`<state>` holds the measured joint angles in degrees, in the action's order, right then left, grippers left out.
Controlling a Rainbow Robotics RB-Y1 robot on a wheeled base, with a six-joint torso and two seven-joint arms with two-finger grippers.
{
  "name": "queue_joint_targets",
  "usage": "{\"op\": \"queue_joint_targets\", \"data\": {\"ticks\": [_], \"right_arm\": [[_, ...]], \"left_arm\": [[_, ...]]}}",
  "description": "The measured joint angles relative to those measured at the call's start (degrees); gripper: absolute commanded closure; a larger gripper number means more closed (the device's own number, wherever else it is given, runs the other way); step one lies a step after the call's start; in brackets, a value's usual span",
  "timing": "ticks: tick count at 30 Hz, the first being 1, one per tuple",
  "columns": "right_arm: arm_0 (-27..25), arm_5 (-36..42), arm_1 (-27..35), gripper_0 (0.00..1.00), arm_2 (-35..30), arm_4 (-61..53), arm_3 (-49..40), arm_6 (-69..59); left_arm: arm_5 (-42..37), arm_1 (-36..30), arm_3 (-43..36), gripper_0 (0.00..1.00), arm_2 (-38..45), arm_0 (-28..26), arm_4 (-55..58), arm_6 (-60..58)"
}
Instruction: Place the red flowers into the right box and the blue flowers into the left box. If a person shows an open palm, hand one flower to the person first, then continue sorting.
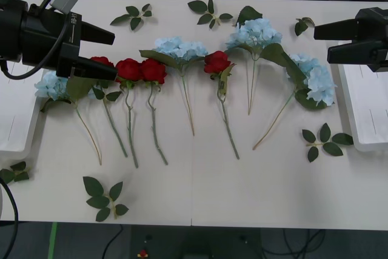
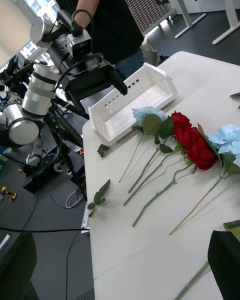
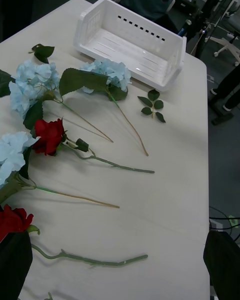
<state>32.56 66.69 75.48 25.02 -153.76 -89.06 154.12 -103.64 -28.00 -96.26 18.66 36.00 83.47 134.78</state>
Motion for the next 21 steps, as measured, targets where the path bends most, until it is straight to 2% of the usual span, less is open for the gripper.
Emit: {"op": "queue_joint_targets", "data": {"ticks": [8, 21], "right_arm": [[-0.10, -0.01, -0.01, 0.00, -0.07, -0.08, 0.05, 0.00], [-0.10, -0.01, -0.01, 0.00, -0.07, -0.08, 0.04, 0.00]], "left_arm": [[2.52, 0.15, 0.46, 0.00, -1.64, -9.35, 1.87, 0.00], [2.62, -1.07, -0.80, 0.00, -2.58, -9.66, 2.33, -0.01]]}}
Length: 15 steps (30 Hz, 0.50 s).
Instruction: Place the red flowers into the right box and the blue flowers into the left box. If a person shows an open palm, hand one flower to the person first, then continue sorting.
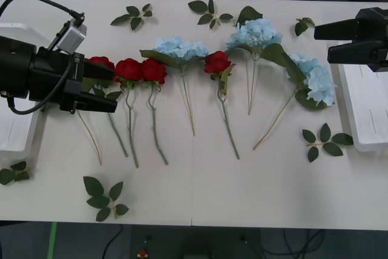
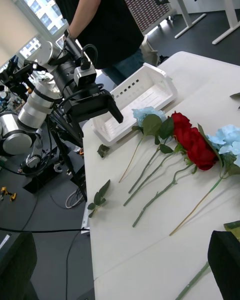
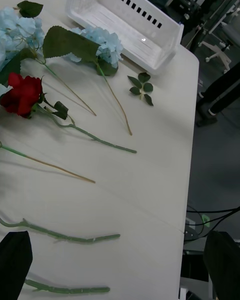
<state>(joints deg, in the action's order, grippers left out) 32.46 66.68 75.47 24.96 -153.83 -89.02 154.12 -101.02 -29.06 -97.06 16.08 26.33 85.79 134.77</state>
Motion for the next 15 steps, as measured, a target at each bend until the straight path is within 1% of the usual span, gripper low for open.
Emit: {"op": "queue_joint_targets", "data": {"ticks": [3, 7, 11, 15], "right_arm": [[0.00, 0.00, 0.00, 0.00, 0.00, 0.00, 0.00, 0.00], [-0.79, 0.00, -0.03, 0.00, 0.43, 0.07, 0.07, 0.00], [-3.76, -0.92, -0.02, 0.00, 1.92, 0.04, 0.09, 0.00], [-4.10, -2.10, 0.61, 0.00, 2.97, 0.54, 0.07, 0.00]], "left_arm": [[0.00, -2.02, -0.66, 0.00, -1.60, 0.75, 0.00, -0.18], [0.00, -6.06, -1.50, 0.00, -5.00, 3.51, 0.00, -3.96], [0.97, -10.92, -1.55, 0.00, -8.61, 5.36, 0.84, -14.19], [6.61, -17.46, -1.61, 0.00, -14.65, 5.43, 3.70, -26.93]]}}
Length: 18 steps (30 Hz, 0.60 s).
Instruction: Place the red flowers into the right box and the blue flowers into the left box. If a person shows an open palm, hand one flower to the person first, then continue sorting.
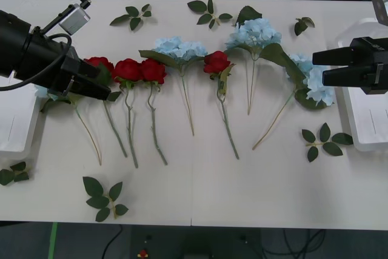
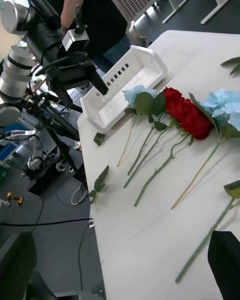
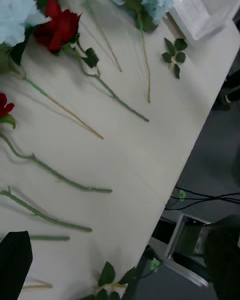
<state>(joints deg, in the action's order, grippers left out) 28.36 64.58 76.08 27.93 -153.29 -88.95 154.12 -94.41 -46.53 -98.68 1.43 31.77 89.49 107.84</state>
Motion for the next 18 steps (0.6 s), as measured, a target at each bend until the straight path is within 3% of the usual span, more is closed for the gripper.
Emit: {"op": "queue_joint_targets", "data": {"ticks": [9, 15, 18], "right_arm": [[0.52, -7.07, 3.31, 0.00, 0.28, 21.00, -6.60, -4.34], [3.05, -7.64, 3.29, 0.00, 0.43, 42.14, -12.23, -50.00], [4.06, -7.20, 2.73, 0.00, 0.44, 50.98, -15.04, -59.89]], "left_arm": [[15.36, -16.54, -0.16, 0.00, -19.02, -0.01, 6.83, -12.76], [18.77, -21.84, -0.38, 0.00, -24.48, -0.01, 7.64, -31.70], [18.77, -22.77, -0.42, 0.00, -24.71, -0.01, 5.66, -33.82]]}}
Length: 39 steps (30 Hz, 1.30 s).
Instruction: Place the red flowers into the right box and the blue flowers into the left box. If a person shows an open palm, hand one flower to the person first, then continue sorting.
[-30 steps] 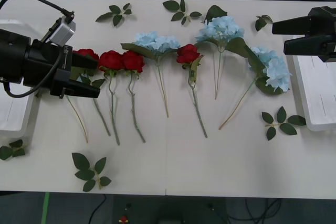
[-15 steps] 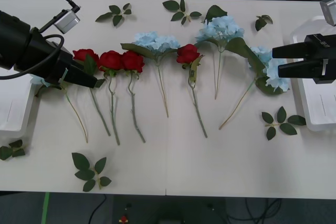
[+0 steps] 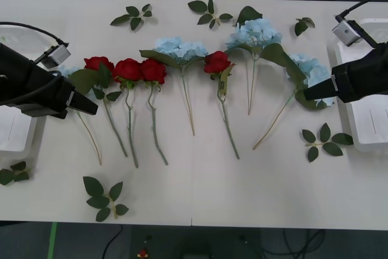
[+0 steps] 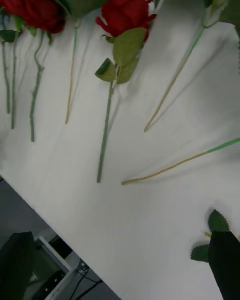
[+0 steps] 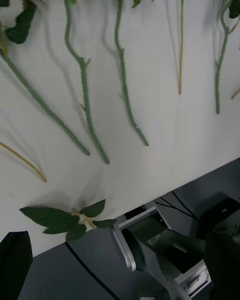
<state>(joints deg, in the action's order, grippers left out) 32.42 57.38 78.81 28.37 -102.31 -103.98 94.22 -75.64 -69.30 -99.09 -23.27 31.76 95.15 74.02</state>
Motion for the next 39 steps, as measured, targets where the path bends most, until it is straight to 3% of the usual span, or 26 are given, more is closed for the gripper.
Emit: {"op": "queue_joint_targets", "data": {"ticks": [6, 12, 17, 26, 34, 39], "right_arm": [[0.62, 3.99, -4.22, 0.00, 0.00, 15.71, -2.36, -23.26], [0.62, 12.45, -10.08, 0.00, 0.01, 27.43, -1.85, -26.93], [0.64, 15.14, -14.03, 0.00, 0.01, 31.90, 0.29, -40.63], [1.54, 14.57, -19.18, 0.00, 0.60, 36.05, 7.81, -49.30], [8.05, 9.32, -23.96, 0.00, 10.87, 48.23, 15.91, -54.02], [9.49, 5.63, -27.93, 0.00, 11.77, 49.09, 21.70, -56.86]], "left_arm": [[-0.04, -0.36, 0.08, 0.00, -0.06, 0.00, -7.30, 0.05], [3.40, -0.33, 3.87, 0.00, -3.11, 0.00, -9.60, 0.05], [8.28, -0.27, 8.72, 0.00, -7.11, 0.00, -8.50, 0.05], [9.77, 2.91, 15.11, 0.00, -8.33, 0.00, -9.66, -3.55], [11.69, 7.46, 15.13, 0.00, -8.33, 0.00, -18.32, -19.74], [14.26, 9.30, 15.15, 0.00, -8.96, 0.00, -22.30, -20.30]]}}
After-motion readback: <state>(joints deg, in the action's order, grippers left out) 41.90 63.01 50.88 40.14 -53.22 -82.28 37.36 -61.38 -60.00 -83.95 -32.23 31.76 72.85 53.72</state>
